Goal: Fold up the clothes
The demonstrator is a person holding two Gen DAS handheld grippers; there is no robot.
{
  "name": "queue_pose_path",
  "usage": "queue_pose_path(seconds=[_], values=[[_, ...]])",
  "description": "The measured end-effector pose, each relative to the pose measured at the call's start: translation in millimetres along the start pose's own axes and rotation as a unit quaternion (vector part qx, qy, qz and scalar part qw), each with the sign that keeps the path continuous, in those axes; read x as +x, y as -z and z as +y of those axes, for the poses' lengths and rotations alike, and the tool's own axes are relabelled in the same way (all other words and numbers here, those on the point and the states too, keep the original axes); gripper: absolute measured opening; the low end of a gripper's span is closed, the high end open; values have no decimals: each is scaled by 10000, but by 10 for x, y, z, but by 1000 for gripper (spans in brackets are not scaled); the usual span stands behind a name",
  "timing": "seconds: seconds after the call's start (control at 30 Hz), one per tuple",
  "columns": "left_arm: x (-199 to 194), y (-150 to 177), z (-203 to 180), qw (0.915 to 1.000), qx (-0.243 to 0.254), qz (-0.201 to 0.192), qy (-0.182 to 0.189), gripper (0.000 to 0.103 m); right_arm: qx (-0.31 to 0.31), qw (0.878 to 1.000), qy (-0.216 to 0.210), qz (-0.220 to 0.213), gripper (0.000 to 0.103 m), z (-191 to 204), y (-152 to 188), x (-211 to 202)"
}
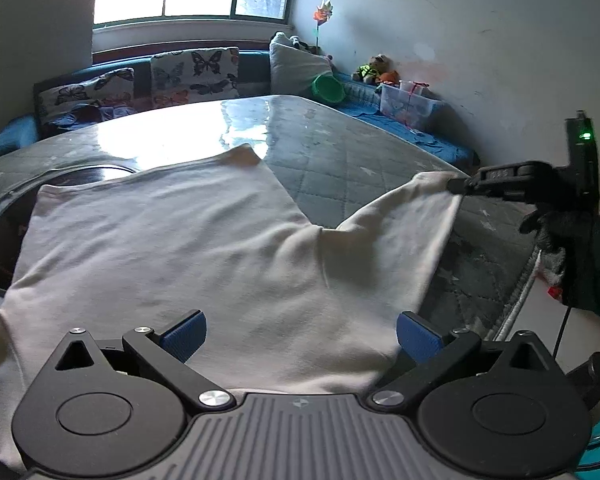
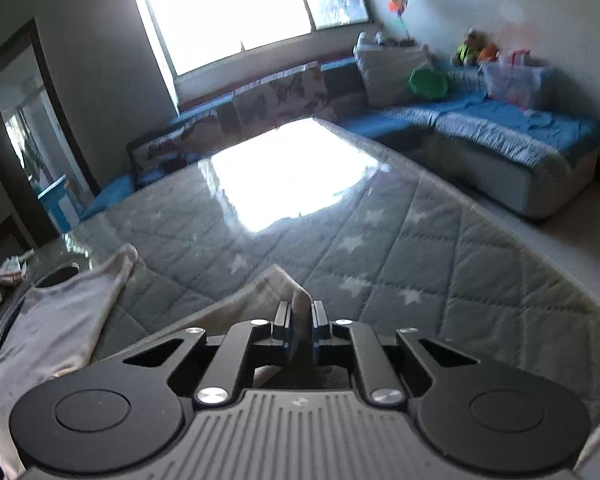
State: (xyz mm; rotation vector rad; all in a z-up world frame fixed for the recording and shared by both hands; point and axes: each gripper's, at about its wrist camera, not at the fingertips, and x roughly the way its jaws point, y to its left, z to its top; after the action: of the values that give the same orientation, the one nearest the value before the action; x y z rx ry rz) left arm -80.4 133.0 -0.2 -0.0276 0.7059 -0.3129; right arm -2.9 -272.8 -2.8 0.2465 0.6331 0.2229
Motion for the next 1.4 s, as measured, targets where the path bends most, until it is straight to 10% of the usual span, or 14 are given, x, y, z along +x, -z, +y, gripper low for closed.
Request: queue_pose_path(seconds=[0.43,0.87,1.4], values=[[178,-99,-81,9997,87,185,134,103,211,9997,103,102,27,-105,115,-36],[144,-37,-182,9993,212,166,243,103,640,9966,-465,-213,6,-155,11,-302],[-333,129,235,9985,-374,-294,-289,103,-698,9682,-2320,-621,5,1227,-583,-810]])
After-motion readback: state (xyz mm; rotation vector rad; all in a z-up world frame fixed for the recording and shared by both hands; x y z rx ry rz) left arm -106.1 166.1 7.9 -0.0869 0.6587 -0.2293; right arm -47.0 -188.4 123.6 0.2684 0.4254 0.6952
